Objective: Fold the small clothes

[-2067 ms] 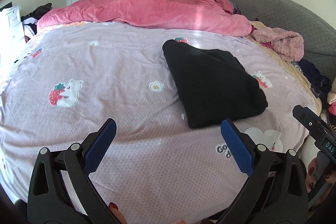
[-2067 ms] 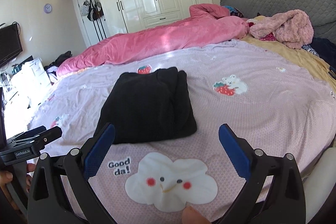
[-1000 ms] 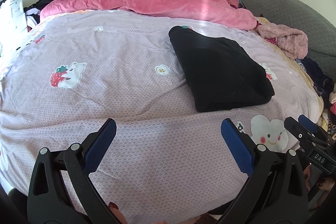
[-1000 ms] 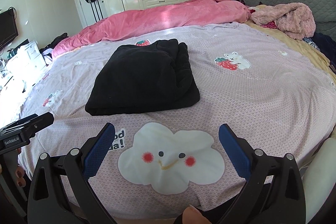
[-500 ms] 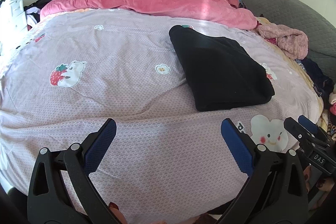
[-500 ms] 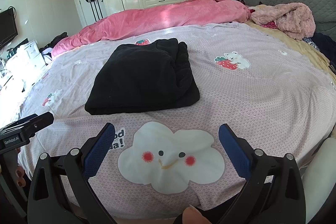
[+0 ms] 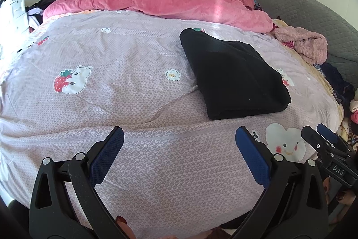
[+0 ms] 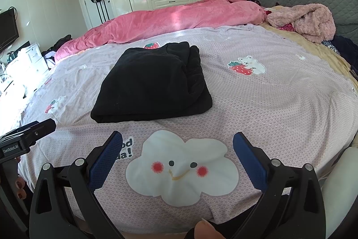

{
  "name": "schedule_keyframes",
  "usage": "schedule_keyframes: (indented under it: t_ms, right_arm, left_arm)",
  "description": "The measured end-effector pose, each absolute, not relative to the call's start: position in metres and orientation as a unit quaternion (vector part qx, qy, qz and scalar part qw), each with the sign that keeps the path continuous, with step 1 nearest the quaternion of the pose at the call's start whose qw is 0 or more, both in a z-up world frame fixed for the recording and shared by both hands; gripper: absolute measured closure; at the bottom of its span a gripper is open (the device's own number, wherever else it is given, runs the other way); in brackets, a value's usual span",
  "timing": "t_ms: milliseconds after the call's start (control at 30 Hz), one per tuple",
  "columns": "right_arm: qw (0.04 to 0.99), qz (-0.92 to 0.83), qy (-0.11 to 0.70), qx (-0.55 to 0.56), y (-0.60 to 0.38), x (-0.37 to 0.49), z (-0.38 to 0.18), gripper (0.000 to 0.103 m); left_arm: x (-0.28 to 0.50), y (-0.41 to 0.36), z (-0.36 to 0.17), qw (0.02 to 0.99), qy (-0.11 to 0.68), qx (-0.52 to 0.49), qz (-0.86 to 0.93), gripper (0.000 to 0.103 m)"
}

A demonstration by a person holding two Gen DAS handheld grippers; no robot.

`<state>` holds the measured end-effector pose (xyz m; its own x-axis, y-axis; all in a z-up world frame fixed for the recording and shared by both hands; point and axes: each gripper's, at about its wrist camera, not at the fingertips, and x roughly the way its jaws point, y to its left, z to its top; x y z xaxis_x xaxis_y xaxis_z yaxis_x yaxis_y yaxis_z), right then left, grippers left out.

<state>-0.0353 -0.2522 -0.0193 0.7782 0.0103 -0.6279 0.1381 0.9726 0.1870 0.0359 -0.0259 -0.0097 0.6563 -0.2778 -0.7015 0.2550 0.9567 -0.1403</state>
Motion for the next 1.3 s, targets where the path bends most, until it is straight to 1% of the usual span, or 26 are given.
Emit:
schedule_keyframes:
  t_ms: [1300]
  right_arm:
    - [0.936,-0.042,0.332,0.111,-0.2550,-0.0390,-0.0195,0.004]
  left_arm:
    - [0.0347,-0.0250,-0.0098,0.909,0.390,-0.015,-0.148,0.009]
